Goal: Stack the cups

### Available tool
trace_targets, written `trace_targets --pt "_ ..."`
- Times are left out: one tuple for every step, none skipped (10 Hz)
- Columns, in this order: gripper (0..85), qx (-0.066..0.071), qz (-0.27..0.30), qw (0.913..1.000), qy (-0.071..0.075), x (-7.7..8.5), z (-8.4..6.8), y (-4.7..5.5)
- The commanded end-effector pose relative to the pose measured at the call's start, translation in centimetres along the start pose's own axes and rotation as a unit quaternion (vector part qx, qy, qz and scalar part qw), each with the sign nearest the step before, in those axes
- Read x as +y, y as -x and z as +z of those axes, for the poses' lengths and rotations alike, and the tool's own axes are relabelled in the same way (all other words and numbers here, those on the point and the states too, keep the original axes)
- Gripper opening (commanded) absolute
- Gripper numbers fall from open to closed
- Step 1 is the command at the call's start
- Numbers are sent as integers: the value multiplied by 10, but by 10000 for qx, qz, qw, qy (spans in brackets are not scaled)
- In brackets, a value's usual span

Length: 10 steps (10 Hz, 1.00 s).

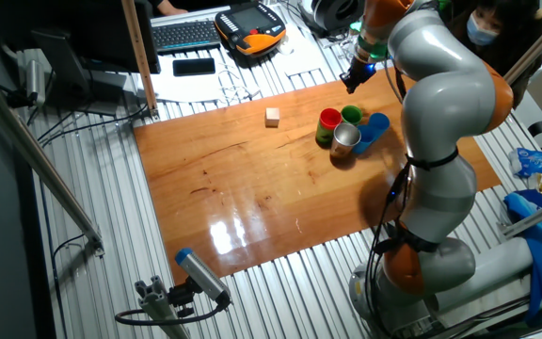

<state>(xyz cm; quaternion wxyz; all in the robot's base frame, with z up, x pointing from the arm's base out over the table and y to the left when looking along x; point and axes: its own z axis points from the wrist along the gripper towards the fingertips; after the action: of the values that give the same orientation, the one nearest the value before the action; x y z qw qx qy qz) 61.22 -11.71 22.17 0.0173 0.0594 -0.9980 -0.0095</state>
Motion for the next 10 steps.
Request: trace_targets --pt "340 -12 -206 9998 -57 -6 1 -6" --pt "340 101 -286 9995 -133 -12 3 -13" --pt "340 73 -565 9980 -261 -20 6 -21" --pt "340 63 -737 9965 -387 -26 10 -27" --pt "340 23 -830 9957 -403 -29 13 -32" --pt "340 -28 -878 9953 -414 -31 15 -36" --pt "340 -77 -896 9951 -401 -33 19 -43" --pt "340 -105 -935 9947 -408 -34 22 -48" --pt "340 -135 -989 9940 -439 -37 26 -53" --pt "340 -159 -1029 9936 -429 -40 30 -58"
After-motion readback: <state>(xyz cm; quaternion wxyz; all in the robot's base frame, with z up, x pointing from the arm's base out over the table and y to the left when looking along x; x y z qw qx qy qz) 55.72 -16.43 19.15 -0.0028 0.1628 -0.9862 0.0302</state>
